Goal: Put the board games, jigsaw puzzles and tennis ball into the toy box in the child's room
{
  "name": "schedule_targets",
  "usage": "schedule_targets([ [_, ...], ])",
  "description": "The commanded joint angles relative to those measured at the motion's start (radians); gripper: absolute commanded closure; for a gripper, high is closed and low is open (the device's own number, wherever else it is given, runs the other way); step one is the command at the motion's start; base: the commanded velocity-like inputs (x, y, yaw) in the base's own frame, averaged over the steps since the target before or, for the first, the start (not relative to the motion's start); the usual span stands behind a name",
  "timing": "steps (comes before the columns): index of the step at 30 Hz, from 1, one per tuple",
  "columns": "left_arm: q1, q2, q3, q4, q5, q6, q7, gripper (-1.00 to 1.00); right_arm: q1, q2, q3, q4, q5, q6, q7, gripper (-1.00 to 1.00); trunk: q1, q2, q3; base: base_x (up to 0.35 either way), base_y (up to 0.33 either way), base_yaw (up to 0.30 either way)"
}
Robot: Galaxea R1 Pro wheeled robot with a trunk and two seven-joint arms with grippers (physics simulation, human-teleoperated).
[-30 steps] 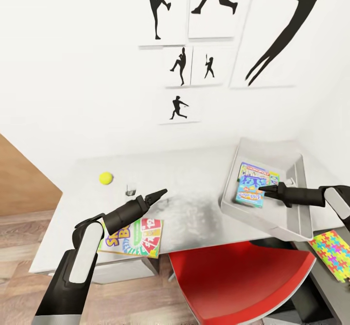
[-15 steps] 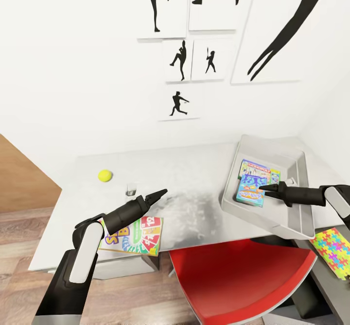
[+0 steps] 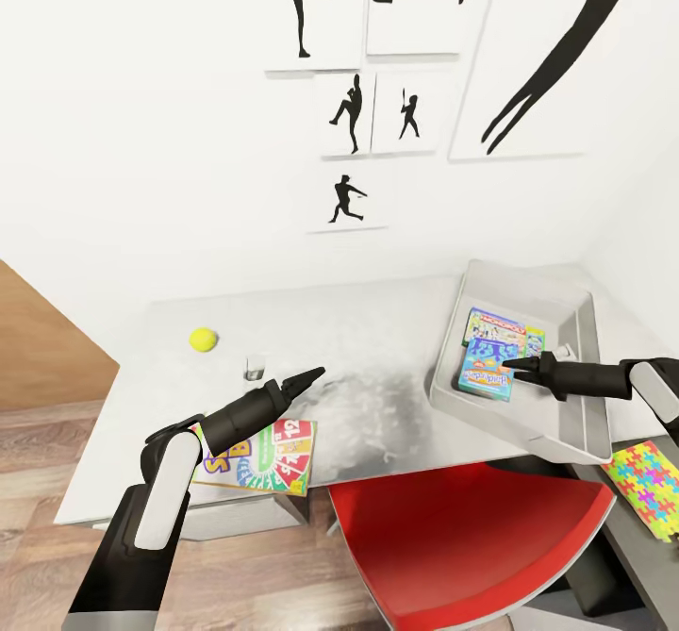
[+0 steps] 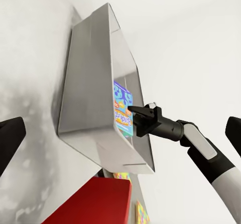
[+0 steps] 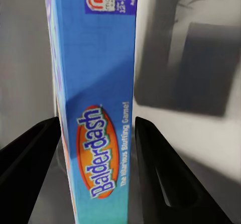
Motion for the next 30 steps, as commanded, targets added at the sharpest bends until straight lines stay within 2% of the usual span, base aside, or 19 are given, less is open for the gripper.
schedule_targets([
  [1,-0.001,-0.001,0.002,0.0,-0.001,0.006,-0.004,-1.0,-0.001,-0.001,0.005,0.001,0.002,0.0,0.01,1.0,0.001,-0.002,-0.002,0.0,0.0,0.0],
  [19,-0.001,-0.001,0.002,0.0,-0.002,0.006,-0.004,-1.0,-0.001,0.0,0.005,0.0,0.001,0.0,0.011,1.0,0.001,-0.002,-0.025,0.0,0.0,0.0],
  [30,-0.001,-0.001,0.002,0.0,-0.002,0.006,-0.004,-1.0,0.0,-0.001,0.005,0.0,0.001,0.0,0.011,1.0,0.001,-0.002,-0.03,0.0,0.0,0.0],
])
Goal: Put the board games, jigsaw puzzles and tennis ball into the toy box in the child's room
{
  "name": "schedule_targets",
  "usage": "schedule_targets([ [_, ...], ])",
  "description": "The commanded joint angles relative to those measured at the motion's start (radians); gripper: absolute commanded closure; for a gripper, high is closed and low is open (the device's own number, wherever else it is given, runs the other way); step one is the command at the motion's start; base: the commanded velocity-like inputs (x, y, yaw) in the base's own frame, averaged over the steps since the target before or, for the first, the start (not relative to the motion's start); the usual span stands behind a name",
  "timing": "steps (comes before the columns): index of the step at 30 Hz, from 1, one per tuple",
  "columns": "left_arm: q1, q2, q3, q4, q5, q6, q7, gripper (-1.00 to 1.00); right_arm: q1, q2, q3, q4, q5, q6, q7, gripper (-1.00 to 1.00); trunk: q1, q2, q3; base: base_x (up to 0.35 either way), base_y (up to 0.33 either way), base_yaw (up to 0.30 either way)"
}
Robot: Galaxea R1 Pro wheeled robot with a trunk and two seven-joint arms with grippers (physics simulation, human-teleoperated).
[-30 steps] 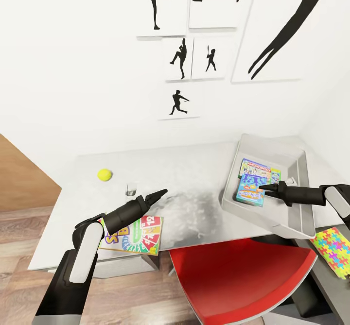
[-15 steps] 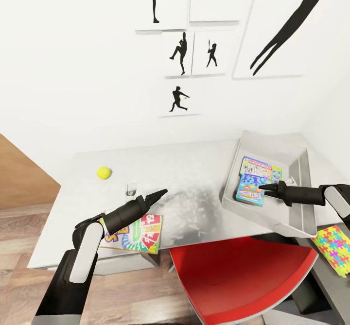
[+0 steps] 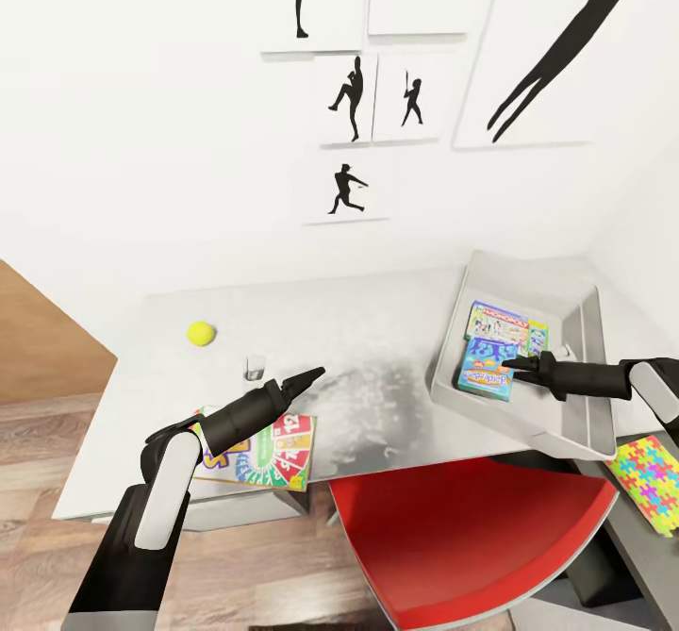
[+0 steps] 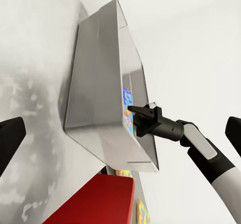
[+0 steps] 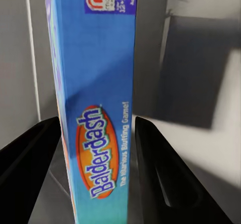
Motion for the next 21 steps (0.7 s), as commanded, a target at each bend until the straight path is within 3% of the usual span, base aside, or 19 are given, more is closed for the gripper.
schedule_targets([
  [1,-0.001,-0.001,0.002,0.0,-0.002,0.006,-0.004,-1.0,-0.001,-0.001,0.005,0.001,0.002,0.0,0.01,1.0,0.001,-0.002,-0.002,0.0,0.0,0.0],
  [5,-0.001,-0.001,0.002,0.0,-0.002,0.006,-0.004,-1.0,-0.001,-0.001,0.005,0.001,0.003,0.0,0.01,1.0,0.001,-0.002,-0.002,0.0,0.0,0.0],
  [6,-0.001,-0.001,0.002,0.0,-0.002,0.006,-0.004,-1.0,-0.001,-0.001,0.006,0.001,0.003,0.0,0.01,-1.0,0.001,-0.002,-0.002,0.0,0.0,0.0],
  [21,-0.001,-0.001,0.002,0.0,-0.001,0.006,-0.004,-1.0,-0.001,0.0,0.006,0.0,0.004,0.0,0.009,-1.0,0.001,-0.002,-0.002,0.0,0.0,0.0],
])
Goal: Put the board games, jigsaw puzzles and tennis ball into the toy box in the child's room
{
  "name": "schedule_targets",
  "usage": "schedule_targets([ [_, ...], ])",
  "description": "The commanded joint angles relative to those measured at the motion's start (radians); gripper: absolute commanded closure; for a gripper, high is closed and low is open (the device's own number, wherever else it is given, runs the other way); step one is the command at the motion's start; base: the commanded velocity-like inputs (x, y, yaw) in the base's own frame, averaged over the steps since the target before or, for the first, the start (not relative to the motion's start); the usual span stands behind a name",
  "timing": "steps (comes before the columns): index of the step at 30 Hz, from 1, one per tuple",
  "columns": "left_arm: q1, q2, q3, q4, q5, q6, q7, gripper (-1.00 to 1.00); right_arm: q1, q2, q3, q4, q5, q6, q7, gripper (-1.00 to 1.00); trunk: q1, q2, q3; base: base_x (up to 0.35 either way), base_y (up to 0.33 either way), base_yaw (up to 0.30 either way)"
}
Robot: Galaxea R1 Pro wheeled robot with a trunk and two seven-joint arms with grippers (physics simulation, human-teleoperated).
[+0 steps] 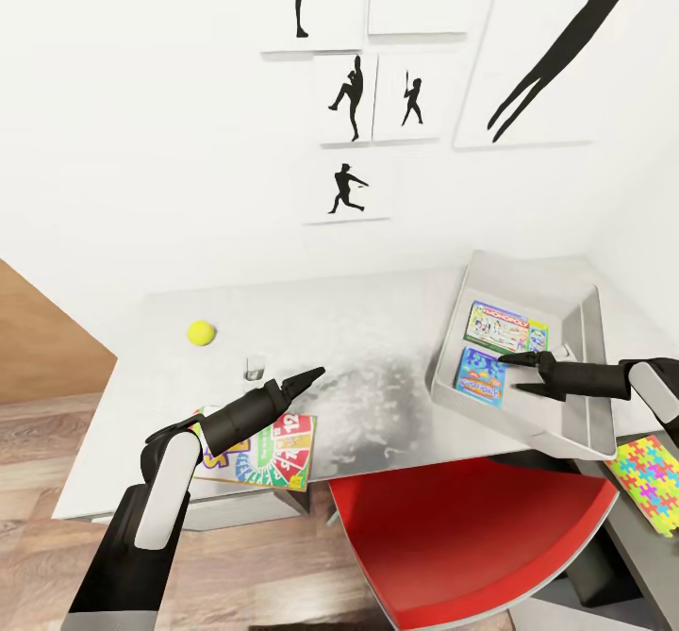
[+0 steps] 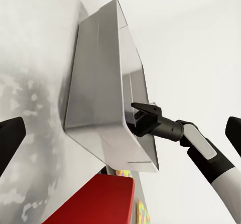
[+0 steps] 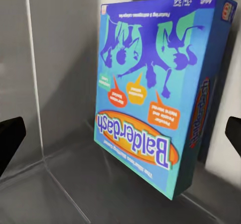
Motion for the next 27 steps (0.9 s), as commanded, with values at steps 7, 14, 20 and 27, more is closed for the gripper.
schedule_targets([
  [7,-0.001,-0.001,0.002,0.0,-0.002,0.006,-0.004,-1.0,-0.001,0.0,0.005,0.0,0.004,0.0,0.008,-1.0,0.001,-0.002,-0.002,0.0,0.0,0.0],
  [14,-0.001,-0.001,0.002,0.0,-0.002,0.006,-0.004,-1.0,-0.001,-0.001,0.005,-0.001,0.004,0.0,0.009,-1.0,0.001,-0.002,-0.002,0.0,0.0,0.0],
  [20,-0.001,-0.001,0.002,0.0,-0.002,0.006,-0.004,-1.0,0.003,-0.003,0.003,-0.014,0.003,0.0,0.011,-1.0,0.001,-0.002,-0.002,0.0,0.0,0.0],
  [27,-0.001,0.0,0.002,0.0,-0.002,0.006,-0.004,-1.0,0.012,-0.012,-0.004,-0.095,0.003,0.0,0.014,-1.0,0.001,-0.002,-0.002,0.0,0.0,0.0],
])
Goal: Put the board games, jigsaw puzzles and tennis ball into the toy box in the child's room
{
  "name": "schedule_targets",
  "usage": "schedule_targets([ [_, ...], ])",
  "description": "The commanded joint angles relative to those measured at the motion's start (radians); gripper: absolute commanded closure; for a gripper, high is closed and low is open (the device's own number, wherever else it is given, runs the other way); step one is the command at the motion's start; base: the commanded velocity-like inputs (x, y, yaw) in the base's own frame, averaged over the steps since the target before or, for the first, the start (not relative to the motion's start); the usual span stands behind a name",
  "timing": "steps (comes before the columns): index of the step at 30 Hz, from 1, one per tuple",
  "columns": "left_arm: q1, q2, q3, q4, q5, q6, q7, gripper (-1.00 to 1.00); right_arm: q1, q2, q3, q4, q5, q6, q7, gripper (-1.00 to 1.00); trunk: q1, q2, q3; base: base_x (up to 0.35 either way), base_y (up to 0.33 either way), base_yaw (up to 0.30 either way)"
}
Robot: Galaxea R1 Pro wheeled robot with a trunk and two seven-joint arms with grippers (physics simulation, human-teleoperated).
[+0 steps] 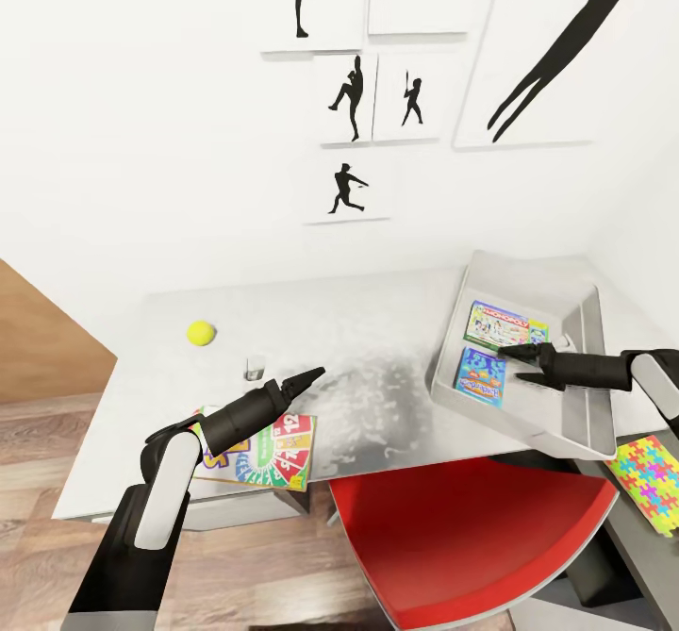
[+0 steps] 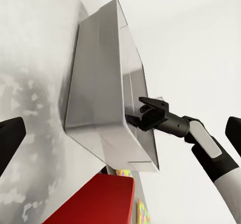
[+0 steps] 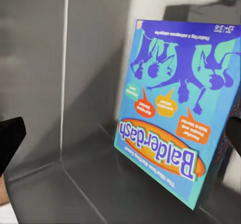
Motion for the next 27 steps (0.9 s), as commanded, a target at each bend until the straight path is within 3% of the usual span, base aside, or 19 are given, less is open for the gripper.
schedule_targets([
  [1,-0.001,-0.001,0.002,0.0,-0.002,0.006,-0.004,-1.0,-0.001,-0.001,0.004,0.0,0.006,0.0,0.008,-1.0,0.001,-0.002,-0.002,0.0,0.0,0.0],
  [8,-0.001,-0.002,0.002,0.0,-0.002,0.006,-0.004,-1.0,0.063,-0.017,-0.005,-0.137,0.005,0.0,0.012,-1.0,0.001,-0.002,-0.002,0.0,0.0,0.0],
  [13,-0.001,-0.002,0.002,0.0,-0.002,0.005,-0.004,-1.0,0.112,-0.03,-0.034,-0.221,0.004,-0.021,0.014,-1.0,0.001,-0.002,-0.002,0.0,0.0,0.0],
  [27,0.0,-0.001,0.0,0.001,-0.003,-0.001,-0.001,-1.0,0.288,-0.042,-0.177,-0.506,0.004,-0.123,0.01,-1.0,0.001,-0.002,-0.002,0.0,0.0,0.0],
])
